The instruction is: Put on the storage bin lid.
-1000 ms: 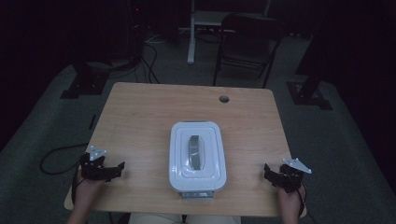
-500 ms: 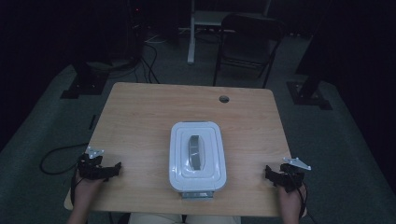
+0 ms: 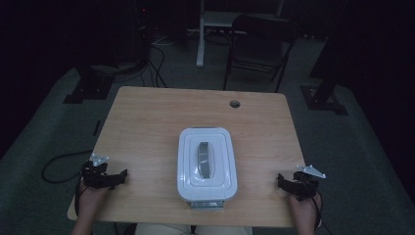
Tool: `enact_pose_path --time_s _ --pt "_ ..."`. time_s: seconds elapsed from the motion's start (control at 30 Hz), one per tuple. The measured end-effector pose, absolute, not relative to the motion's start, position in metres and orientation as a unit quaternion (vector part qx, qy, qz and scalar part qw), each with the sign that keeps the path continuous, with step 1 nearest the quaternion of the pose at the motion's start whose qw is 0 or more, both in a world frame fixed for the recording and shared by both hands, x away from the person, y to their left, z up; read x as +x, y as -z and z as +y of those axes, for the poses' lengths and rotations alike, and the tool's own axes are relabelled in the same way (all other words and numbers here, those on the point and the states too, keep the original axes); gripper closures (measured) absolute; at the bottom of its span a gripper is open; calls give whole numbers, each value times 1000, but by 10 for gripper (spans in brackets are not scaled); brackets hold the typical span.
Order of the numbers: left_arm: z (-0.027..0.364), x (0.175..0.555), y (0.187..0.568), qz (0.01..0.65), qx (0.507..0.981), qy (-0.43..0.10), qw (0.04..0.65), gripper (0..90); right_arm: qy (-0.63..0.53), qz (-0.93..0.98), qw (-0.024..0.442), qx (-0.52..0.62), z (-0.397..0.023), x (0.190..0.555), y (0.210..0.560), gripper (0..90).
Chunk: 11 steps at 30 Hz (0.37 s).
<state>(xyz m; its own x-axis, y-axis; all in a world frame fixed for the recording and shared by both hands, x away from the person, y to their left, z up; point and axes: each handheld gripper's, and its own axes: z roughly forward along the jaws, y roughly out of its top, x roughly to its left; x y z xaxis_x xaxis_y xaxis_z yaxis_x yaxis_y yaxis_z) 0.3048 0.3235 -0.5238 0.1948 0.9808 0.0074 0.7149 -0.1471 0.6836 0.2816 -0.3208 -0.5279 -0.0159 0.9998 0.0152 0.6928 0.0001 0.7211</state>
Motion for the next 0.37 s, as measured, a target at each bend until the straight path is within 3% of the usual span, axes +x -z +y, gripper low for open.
enact_pose_path --time_s 0.37 --pt "323 308 524 603 709 -242 277 5 -285 653 270 647 -321 282 528 123"
